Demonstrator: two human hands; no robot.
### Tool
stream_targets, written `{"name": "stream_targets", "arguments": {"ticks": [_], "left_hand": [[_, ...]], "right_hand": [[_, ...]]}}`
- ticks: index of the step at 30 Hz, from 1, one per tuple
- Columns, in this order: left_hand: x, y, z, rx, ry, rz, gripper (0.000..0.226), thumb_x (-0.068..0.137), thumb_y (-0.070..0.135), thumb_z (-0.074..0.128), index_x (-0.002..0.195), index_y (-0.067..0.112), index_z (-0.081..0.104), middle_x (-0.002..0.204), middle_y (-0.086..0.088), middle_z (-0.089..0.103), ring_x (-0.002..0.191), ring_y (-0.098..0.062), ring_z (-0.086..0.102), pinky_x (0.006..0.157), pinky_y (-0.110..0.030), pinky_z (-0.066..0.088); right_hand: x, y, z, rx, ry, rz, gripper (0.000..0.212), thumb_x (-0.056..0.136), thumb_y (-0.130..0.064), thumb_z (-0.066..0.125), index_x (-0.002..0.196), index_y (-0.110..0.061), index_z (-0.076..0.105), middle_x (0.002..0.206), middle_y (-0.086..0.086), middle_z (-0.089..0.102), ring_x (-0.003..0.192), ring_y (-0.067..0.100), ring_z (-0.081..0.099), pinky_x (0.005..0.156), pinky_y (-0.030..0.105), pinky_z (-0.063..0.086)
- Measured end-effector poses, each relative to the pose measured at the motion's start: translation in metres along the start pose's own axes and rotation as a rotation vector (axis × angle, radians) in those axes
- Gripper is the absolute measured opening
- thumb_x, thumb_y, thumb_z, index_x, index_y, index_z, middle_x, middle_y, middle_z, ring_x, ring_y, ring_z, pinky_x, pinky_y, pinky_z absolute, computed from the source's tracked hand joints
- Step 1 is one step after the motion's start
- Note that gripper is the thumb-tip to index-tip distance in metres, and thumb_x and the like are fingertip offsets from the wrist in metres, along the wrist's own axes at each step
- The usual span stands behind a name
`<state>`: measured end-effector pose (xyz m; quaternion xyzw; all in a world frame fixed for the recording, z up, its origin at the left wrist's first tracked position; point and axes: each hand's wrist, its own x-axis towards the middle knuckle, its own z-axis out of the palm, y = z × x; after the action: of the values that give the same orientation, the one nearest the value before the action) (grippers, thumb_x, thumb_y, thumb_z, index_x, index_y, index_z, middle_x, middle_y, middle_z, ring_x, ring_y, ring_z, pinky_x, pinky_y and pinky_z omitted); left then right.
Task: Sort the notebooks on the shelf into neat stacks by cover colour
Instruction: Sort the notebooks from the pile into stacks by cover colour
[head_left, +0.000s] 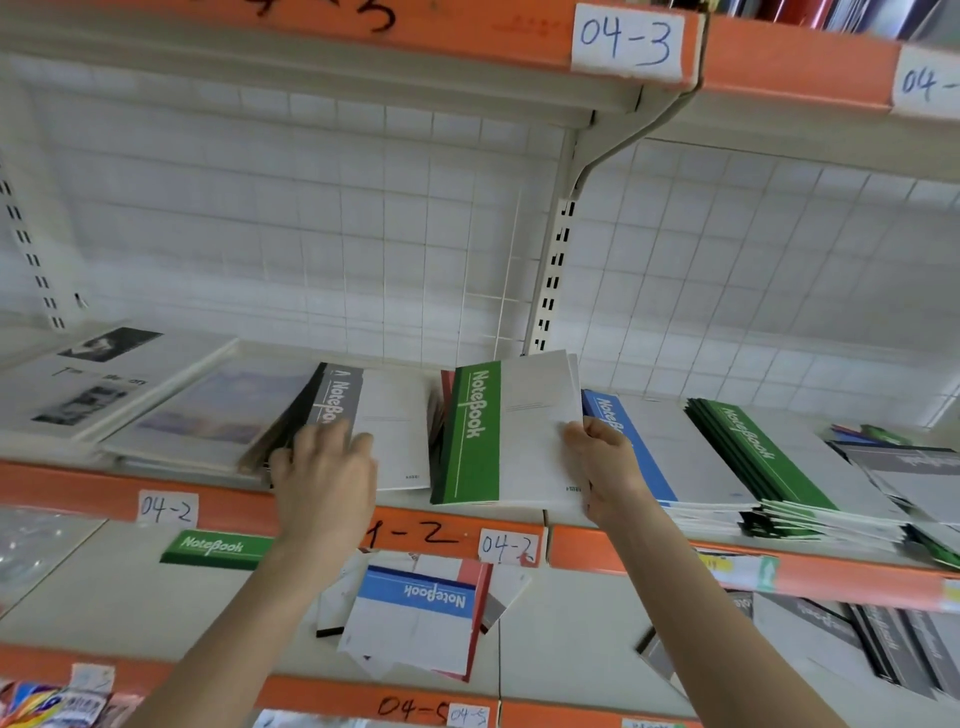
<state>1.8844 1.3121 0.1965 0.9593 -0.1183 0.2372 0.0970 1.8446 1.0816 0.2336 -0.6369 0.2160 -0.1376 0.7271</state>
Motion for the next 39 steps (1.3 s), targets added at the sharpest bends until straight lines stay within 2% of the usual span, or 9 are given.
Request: {"name": "stream_targets", "arguments": {"ticks": [3, 6, 13, 18, 20, 24, 29, 35, 39], "left_hand": [[-0.015, 0.013, 0.010, -0.013, 0.017, 0.114, 0.013, 0.072, 0.019, 0.071, 0.081, 0.010, 0.074, 0.086, -0.012, 0.069, 0.078, -0.035, 0.064, 0.065, -0.046, 0.050], [-0.021, 0.015, 0.017, -0.004, -0.052, 0.130, 0.040, 0.081, 0.031, 0.038, 0.090, 0.012, 0.072, 0.091, -0.006, 0.069, 0.082, -0.030, 0.064, 0.069, -0.041, 0.050], [-0.006, 0.008, 0.026, -0.057, -0.146, 0.112, 0.051, 0.083, 0.038, 0.031, 0.098, 0.008, 0.070, 0.100, -0.011, 0.069, 0.093, -0.031, 0.065, 0.087, -0.043, 0.043], [-0.008, 0.038, 0.001, -0.662, -0.005, -0.064, 0.042, 0.100, 0.027, 0.038, 0.134, 0.004, 0.046, 0.137, -0.006, 0.049, 0.128, -0.021, 0.043, 0.104, -0.025, 0.029], [-0.008, 0.056, -0.015, -1.016, -0.102, -0.219, 0.033, 0.101, 0.022, 0.035, 0.131, 0.013, 0.048, 0.125, 0.009, 0.053, 0.111, -0.003, 0.053, 0.093, -0.010, 0.034], [0.002, 0.079, -0.028, -1.663, -0.458, -0.595, 0.027, 0.101, 0.019, 0.038, 0.099, 0.014, 0.064, 0.096, -0.009, 0.072, 0.083, -0.019, 0.070, 0.068, -0.032, 0.054], [-0.002, 0.103, -0.027, -1.644, -0.389, -0.513, 0.022, 0.098, 0.008, 0.044, 0.095, 0.022, 0.061, 0.097, -0.002, 0.069, 0.087, -0.019, 0.067, 0.068, -0.037, 0.055], [-0.005, 0.147, -0.016, -1.627, -0.307, -0.387, 0.022, 0.089, -0.001, 0.056, 0.097, 0.020, 0.059, 0.092, 0.005, 0.068, 0.077, -0.002, 0.067, 0.064, -0.017, 0.052], [-0.002, 0.180, -0.011, -1.635, -0.376, -0.396, 0.026, 0.090, 0.001, 0.056, 0.112, 0.015, 0.055, 0.095, 0.004, 0.066, 0.087, -0.013, 0.063, 0.071, -0.027, 0.050]], "right_hand": [[0.002, -0.001, -0.004, -0.030, 0.020, -0.016, 0.020, 0.094, -0.007, 0.046, 0.075, -0.011, 0.052, 0.080, 0.011, 0.057, 0.074, 0.024, 0.053, 0.067, 0.035, 0.048], [0.004, -0.003, -0.010, -0.037, 0.049, -0.036, 0.014, 0.093, -0.008, 0.046, 0.081, -0.010, 0.053, 0.082, 0.011, 0.053, 0.074, 0.022, 0.049, 0.065, 0.032, 0.043], [0.004, 0.000, -0.019, -0.009, 0.014, -0.026, 0.015, 0.094, -0.009, 0.048, 0.080, -0.008, 0.052, 0.086, 0.013, 0.058, 0.079, 0.025, 0.055, 0.075, 0.040, 0.051], [-0.003, 0.003, -0.022, 0.097, -0.083, -0.053, 0.024, 0.095, -0.006, 0.047, 0.072, -0.011, 0.052, 0.072, 0.002, 0.062, 0.067, 0.018, 0.060, 0.051, 0.025, 0.052], [-0.005, 0.002, -0.022, 0.125, -0.117, -0.058, 0.022, 0.096, -0.006, 0.047, 0.075, -0.010, 0.055, 0.072, 0.002, 0.065, 0.069, 0.018, 0.062, 0.052, 0.026, 0.053], [-0.008, 0.000, -0.026, 0.088, -0.166, -0.055, 0.020, 0.096, -0.009, 0.048, 0.081, -0.010, 0.059, 0.075, 0.002, 0.069, 0.070, 0.018, 0.065, 0.057, 0.028, 0.056], [-0.008, 0.002, -0.048, -0.184, -0.129, -0.052, 0.013, 0.092, -0.014, 0.058, 0.081, -0.008, 0.061, 0.085, 0.009, 0.066, 0.078, 0.025, 0.062, 0.075, 0.042, 0.053], [-0.003, 0.001, -0.100, -0.358, 0.109, -0.081, 0.015, 0.087, -0.008, 0.060, 0.074, -0.009, 0.053, 0.075, 0.006, 0.054, 0.069, 0.021, 0.051, 0.062, 0.030, 0.043], [0.005, -0.009, -0.152, -0.466, 0.270, -0.147, 0.006, 0.086, -0.001, 0.055, 0.083, -0.005, 0.051, 0.073, 0.005, 0.051, 0.067, 0.018, 0.045, 0.054, 0.024, 0.034]]}}
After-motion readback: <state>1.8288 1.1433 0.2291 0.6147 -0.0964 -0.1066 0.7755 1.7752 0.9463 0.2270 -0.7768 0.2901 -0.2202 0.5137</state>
